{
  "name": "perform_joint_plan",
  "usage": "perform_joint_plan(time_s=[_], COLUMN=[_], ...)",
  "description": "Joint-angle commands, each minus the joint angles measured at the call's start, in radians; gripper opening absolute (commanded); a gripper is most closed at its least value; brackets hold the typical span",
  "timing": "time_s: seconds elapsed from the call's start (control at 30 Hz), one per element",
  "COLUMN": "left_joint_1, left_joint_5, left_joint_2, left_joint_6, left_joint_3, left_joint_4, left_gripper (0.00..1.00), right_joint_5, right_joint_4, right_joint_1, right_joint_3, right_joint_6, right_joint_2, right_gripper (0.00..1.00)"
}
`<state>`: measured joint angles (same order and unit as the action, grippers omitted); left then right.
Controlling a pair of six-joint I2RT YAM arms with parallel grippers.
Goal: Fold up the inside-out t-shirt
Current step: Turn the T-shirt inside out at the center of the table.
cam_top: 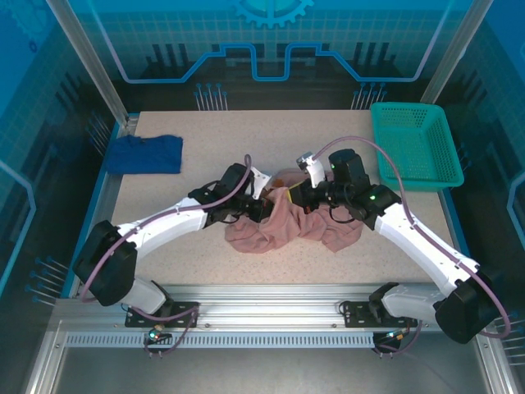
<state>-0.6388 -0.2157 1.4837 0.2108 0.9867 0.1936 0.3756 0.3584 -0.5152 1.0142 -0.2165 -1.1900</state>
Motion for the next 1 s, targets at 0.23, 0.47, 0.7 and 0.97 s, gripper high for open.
perform_joint_plan(time_s=[0.23, 0.47, 0.7, 0.97], left_joint_1=[0.088, 0.093, 0.094, 0.164], left_joint_5=[-0.147, -0.131, -0.181, -0.276], left_joint_2=[-0.208, -0.278, -0.267, -0.359], left_joint_6=[0.134, 0.146, 0.177, 0.325], left_joint_3=[-0.103, -0.139, -0.152, -0.218], left_joint_4=[-0.139, -0.117, -0.138, -0.263], left_gripper=[0.0, 0.0, 0.0, 0.0], right_joint_5=[-0.032, -0.018, 0.027, -0.136], right_joint_4=[0.027, 0.02, -0.004, 0.071], right_joint_1=[0.066, 0.069, 0.065, 0.01], right_joint_3=[-0.019, -0.02, -0.012, 0.05], right_joint_6=[0.041, 0.038, 0.011, 0.012], right_joint_2=[0.064, 0.054, 0.042, -0.007], right_gripper=[0.0, 0.0, 0.0, 0.0])
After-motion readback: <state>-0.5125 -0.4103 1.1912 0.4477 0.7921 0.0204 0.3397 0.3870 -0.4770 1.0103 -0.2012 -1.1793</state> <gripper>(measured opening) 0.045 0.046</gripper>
